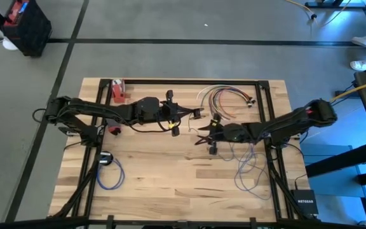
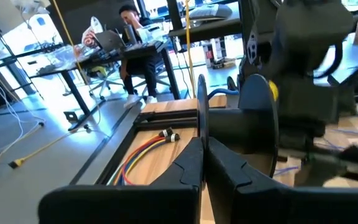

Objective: Coil cords
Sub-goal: Coil the blue cable wire on the black spool

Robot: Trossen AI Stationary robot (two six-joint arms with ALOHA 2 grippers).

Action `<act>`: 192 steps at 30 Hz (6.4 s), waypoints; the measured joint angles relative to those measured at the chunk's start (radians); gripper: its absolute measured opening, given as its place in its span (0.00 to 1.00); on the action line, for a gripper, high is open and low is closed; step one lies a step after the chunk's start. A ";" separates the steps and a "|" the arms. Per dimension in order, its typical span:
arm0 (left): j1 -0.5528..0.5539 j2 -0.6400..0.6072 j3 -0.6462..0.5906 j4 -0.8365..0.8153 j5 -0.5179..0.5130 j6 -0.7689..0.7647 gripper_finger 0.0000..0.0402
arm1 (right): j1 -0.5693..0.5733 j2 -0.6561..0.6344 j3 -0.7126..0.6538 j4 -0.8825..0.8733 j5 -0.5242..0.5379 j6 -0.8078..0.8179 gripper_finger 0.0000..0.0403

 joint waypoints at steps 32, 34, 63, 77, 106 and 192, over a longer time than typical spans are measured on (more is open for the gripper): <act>-0.005 0.000 0.000 -0.033 0.000 0.012 0.01 | 0.000 0.019 0.025 -0.120 0.149 -0.006 0.02; -0.005 0.000 0.000 -0.033 0.000 0.012 0.01 | 0.000 0.012 0.025 -0.123 0.088 0.054 0.05; -0.005 0.000 0.000 -0.028 0.000 0.011 0.01 | -0.001 0.132 0.026 -0.019 0.050 0.083 0.18; -0.005 0.000 0.000 -0.084 0.000 0.032 0.01 | -0.001 -0.053 0.026 -0.264 0.224 0.033 0.02; -0.085 -0.068 0.000 -0.214 -0.079 0.031 0.01 | -0.001 -0.200 0.025 -0.443 0.557 0.044 0.03; 0.010 0.040 0.000 0.117 -0.113 -0.097 0.01 | -0.060 0.053 0.147 -0.091 0.192 0.010 0.03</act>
